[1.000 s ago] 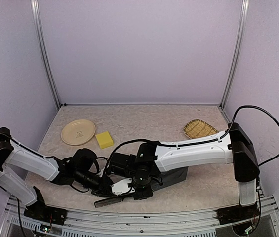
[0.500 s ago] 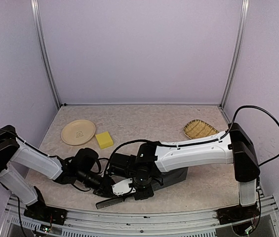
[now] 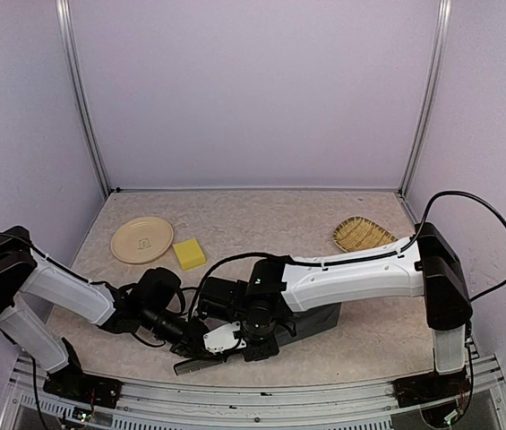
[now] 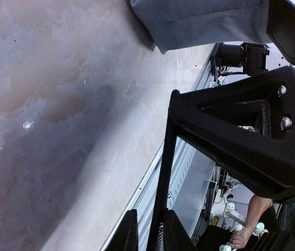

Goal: Sort the hair-cutting tools
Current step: Pass from the right arm to the left, then hold the kit bag at the center of the board.

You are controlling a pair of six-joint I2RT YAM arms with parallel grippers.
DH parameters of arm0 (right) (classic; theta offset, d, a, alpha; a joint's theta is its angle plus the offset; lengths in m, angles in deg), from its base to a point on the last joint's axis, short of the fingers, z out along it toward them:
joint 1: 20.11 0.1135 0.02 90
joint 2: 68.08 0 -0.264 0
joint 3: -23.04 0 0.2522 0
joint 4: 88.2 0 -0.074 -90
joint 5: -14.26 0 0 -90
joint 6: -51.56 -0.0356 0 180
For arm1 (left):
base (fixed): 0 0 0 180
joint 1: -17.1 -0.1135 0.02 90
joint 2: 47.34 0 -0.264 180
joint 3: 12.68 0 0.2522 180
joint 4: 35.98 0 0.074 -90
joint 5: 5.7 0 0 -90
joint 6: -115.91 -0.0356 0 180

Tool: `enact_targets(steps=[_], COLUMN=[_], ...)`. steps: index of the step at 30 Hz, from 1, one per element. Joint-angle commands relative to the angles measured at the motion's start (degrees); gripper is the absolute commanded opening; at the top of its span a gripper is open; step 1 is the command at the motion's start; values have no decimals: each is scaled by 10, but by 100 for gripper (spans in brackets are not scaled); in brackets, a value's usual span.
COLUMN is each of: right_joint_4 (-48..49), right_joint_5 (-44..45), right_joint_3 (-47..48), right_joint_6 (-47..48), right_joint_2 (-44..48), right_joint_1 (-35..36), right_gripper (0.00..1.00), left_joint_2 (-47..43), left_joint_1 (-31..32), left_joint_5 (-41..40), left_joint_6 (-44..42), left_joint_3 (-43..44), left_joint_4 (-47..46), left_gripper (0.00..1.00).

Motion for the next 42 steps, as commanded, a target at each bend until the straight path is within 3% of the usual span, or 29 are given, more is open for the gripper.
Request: enact_targets(steps=[1,8,10,14,18,21,27,35,39,42], right_joint_4=[15,17,16,33,39,52,69,67,50,44], right_joint_5=[20,26,34,39,-35,-95,-174,-320,-377,-416], right_joint_3=[1,2,3,10,40,39,-53,-204,-249,-260], right_joint_6=[-4,-3,1,23,41,40,24,6,24,46], right_joint_2=[26,28,33,75,144,203,306,355,345,341], right_joint_1=[0,1,1,-8,-53,-114,-298,-536,-588,-614], right_gripper=[0,1,9,35,42,49,52,54,55,55], left_joint_2=[8,-3,-17,-68,-127,-173,-181,-26,55,110], left_joint_1=[8,4,-1,-11,-30,-40,-5,82,104,107], left_joint_5=[23,21,13,2,-56,-119,-267,-369,-397,-390], left_joint_6=[-12,-11,-16,-36,-74,-89,-137,-277,-348,-356], left_joint_3=[16,26,39,81,158,224,331,429,446,444], left_joint_4=[20,29,56,143,287,334,266,73,-47,-146], left_gripper=[10,0,0,0,0,0,0,0,0,0])
